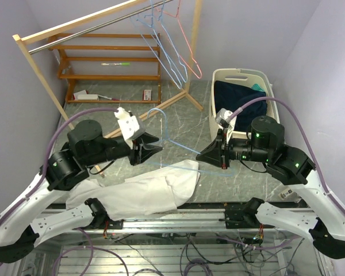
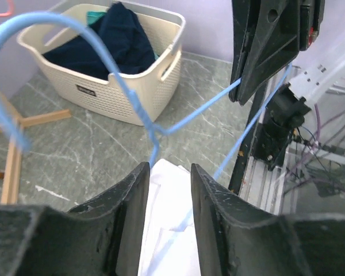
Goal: Remove the t-shirt from the hanger
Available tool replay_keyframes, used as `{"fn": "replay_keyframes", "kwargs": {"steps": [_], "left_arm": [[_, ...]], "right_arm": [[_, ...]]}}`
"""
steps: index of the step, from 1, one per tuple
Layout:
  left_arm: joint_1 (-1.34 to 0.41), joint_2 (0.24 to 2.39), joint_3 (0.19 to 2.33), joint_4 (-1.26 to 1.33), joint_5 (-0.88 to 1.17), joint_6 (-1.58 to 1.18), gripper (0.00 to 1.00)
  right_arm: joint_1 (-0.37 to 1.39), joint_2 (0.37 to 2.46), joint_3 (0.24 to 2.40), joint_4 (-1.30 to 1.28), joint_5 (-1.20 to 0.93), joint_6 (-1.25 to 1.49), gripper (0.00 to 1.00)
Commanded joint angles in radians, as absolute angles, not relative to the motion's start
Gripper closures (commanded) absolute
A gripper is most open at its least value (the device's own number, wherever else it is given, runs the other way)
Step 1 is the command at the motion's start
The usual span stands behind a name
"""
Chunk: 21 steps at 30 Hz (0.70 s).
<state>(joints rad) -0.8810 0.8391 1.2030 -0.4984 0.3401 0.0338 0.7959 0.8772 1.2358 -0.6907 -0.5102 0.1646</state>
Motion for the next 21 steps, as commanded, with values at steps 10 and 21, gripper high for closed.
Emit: {"fn": "replay_keyframes", "kwargs": {"steps": [10,21], "left_arm": [[-0.884,0.381,0.989,-0.565,-0.196,-0.121,0.5],[-0.884,0.074,0.861,-0.655,-0.381,-0.238,0.53]], "right_arm": [[0.791,0.961,1.335,-0.596,-0.283,0.225,1.0],[0.791,1.32,1.622,-0.228,-0.122,0.245,1.0]]}}
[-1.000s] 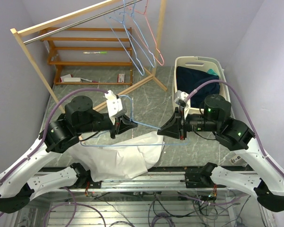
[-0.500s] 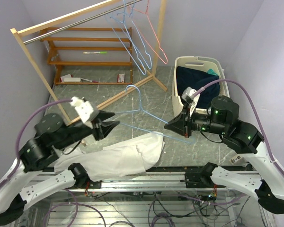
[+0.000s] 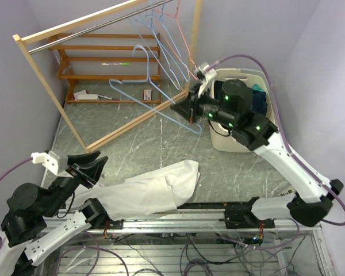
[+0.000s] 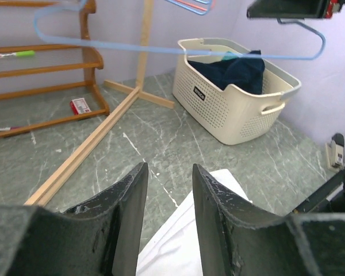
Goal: Remove the t-shirt from the hanger
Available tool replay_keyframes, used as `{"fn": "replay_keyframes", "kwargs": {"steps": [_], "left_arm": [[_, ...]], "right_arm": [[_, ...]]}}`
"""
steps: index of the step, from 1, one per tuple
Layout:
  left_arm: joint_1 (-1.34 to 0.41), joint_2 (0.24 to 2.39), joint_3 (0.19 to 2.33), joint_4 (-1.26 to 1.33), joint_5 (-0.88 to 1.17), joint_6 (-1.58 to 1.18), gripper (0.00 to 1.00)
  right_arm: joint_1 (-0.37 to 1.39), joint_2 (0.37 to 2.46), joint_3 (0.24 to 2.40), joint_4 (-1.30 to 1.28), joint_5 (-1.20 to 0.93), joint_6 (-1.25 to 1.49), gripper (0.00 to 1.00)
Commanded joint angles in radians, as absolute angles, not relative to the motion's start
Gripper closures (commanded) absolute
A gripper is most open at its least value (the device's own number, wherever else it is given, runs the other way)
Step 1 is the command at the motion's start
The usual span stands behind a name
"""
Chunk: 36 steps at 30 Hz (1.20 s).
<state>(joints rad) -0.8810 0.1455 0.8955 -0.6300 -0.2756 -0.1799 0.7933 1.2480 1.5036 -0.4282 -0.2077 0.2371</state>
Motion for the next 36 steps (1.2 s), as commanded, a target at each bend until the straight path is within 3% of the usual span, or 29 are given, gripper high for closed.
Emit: {"fn": "replay_keyframes", "kwargs": {"steps": [1,18,26,31,36], "left_arm": [[-0.885,0.055,0.853,-0.658,-0.393,-0.242,0.52],[-0.885,0.061,0.785,-0.652,-0.404,-0.234,0.52],[-0.884,0.021,0.778,-0.655,-0.423,-0.25,0.49],[-0.885,0.039,0.776,-0.655,-0.423,-0.25,0.49],[-0.885,0.037,0.776,-0.655,-0.425,-0.25,0.49]], "right_arm": [[0.792,1.349,1.647,-0.204,-0.104,0.241,1.0],[0.79,1.783,2.06,-0.091,-0.015,0.223,1.0],[0.791,1.829,2.08,-0.102,-0.039,0.231,1.0],[0.792,1.669,1.836,-0.05,-0.102,0.242,0.65],[0.799,1.444,1.557,-0.041,-0.205,0.254,0.41]]}}
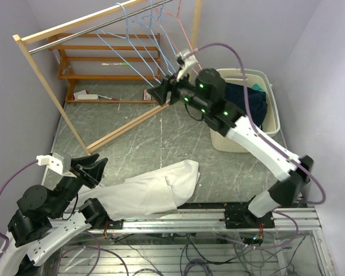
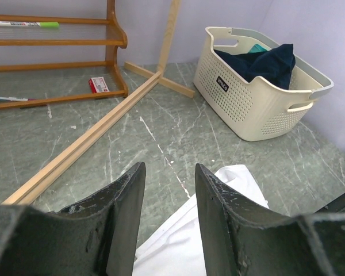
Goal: Remove the t-shirt from the hanger
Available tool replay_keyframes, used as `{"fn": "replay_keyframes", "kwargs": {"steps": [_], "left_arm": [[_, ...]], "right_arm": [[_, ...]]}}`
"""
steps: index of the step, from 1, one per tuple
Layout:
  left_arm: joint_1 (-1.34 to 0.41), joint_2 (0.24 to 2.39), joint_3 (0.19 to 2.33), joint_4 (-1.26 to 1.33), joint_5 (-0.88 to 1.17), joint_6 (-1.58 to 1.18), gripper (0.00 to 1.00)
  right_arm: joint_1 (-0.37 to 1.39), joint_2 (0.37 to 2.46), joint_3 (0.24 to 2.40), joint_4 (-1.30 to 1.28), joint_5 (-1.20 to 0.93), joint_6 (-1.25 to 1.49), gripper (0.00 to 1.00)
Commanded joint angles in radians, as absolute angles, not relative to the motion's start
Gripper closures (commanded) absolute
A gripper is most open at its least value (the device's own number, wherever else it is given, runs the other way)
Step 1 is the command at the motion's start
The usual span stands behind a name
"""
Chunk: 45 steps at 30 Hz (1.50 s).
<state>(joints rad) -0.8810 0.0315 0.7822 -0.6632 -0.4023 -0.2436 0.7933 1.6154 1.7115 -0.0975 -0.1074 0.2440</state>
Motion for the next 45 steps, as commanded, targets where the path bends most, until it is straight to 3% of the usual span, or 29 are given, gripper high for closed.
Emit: {"fn": "replay_keyframes", "kwargs": {"steps": [1,4,12,18,25,45], "left_arm": [[-0.884,0.034,0.776,-0.655,-0.426,-0.252,0.49],[-0.884,0.029,0.776,-0.656,-0.43,-0.253,0.49],[-0.882,0.034,0.776,-0.658,-0.438,-0.259,0.49],[-0.881,0.039,0.776,-0.66,-0.446,-0.264,0.49],[-0.88,0.039,0.775,-0.66,-0.451,-0.267,0.49],[-0.878,0.022,0.775,-0.663,-0.461,-0.275,0.49]], "right_arm": [[0.801,1.401,1.498,-0.041,-0.234,0.256,0.35],[0.815,1.29,1.304,-0.049,-0.343,0.261,0.14],[0.999,1.212,0.908,-0.081,-0.41,0.199,0.01],[1.227,1.372,0.915,-0.125,-0.243,0.121,0.0],[1.324,1.578,0.996,-0.07,-0.254,0.058,0.0],[1.389,1.95,1.116,0.148,-0.007,0.146,0.0]]}}
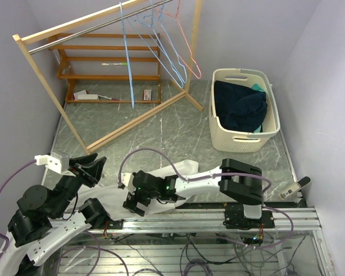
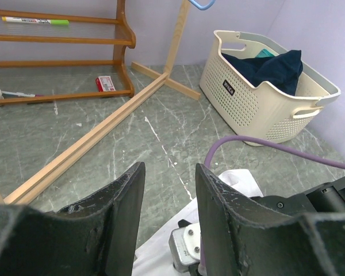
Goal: Remove the t-shirt from the hanger
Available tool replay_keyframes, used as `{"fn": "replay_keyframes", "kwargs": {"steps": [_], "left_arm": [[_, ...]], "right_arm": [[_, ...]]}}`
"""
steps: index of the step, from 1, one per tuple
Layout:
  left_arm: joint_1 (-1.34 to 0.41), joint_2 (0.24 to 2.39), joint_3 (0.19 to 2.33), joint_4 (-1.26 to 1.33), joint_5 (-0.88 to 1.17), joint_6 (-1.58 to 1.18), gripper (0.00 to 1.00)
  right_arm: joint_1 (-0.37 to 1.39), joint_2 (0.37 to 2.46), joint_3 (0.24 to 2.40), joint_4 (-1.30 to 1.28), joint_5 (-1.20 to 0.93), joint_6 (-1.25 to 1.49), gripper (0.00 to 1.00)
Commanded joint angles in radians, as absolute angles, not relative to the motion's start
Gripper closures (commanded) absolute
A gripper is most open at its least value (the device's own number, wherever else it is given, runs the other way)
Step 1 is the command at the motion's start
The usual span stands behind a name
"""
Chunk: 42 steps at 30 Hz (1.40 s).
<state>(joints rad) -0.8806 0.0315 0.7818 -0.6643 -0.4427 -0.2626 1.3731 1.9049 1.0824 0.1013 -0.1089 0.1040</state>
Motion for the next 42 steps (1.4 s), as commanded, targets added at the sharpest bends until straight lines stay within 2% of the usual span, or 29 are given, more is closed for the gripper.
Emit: {"fn": "replay_keyframes", "kwargs": {"steps": [1,3,5,6,9,10,14,18,24,30,36,42], "left_arm": [[-0.878,0.022,0.774,-0.664,-0.46,-0.275,0.49],[-0.879,0.02,0.774,-0.663,-0.461,-0.275,0.49],[-0.879,0.019,0.774,-0.663,-0.461,-0.275,0.49],[-0.879,0.017,0.775,-0.663,-0.461,-0.275,0.48],[-0.878,0.015,0.773,-0.663,-0.461,-0.275,0.48],[-0.878,0.014,0.774,-0.663,-0.462,-0.276,0.48],[-0.879,0.011,0.773,-0.663,-0.461,-0.275,0.48],[-0.878,0.01,0.774,-0.662,-0.461,-0.275,0.48],[-0.877,0.004,0.773,-0.662,-0.46,-0.274,0.48],[-0.877,0.003,0.773,-0.66,-0.455,-0.272,0.48],[-0.877,0.0,0.773,-0.661,-0.455,-0.272,0.48],[-0.876,0.001,0.773,-0.662,-0.457,-0.274,0.48]], "right_arm": [[1.391,1.965,1.131,0.128,0.019,0.154,0.0],[1.391,1.993,1.16,0.097,0.027,0.158,0.03],[1.391,2.013,1.186,0.068,0.019,0.159,0.19],[1.389,2.027,1.2,0.049,0.023,0.162,0.32],[1.385,2.063,1.241,-0.024,0.109,0.19,0.91],[1.381,2.061,1.248,-0.049,0.149,0.203,1.0],[1.33,1.962,1.225,-0.098,0.211,0.238,1.0],[1.201,1.771,1.171,-0.132,0.198,0.286,1.0],[0.87,1.421,1.069,-0.157,0.035,0.391,1.0],[0.6,1.2,1.155,-0.277,0.116,0.422,1.0],[0.369,1.246,1.356,-0.282,0.091,0.462,1.0],[0.189,1.5,1.788,-0.364,0.027,0.491,1.0]]}}
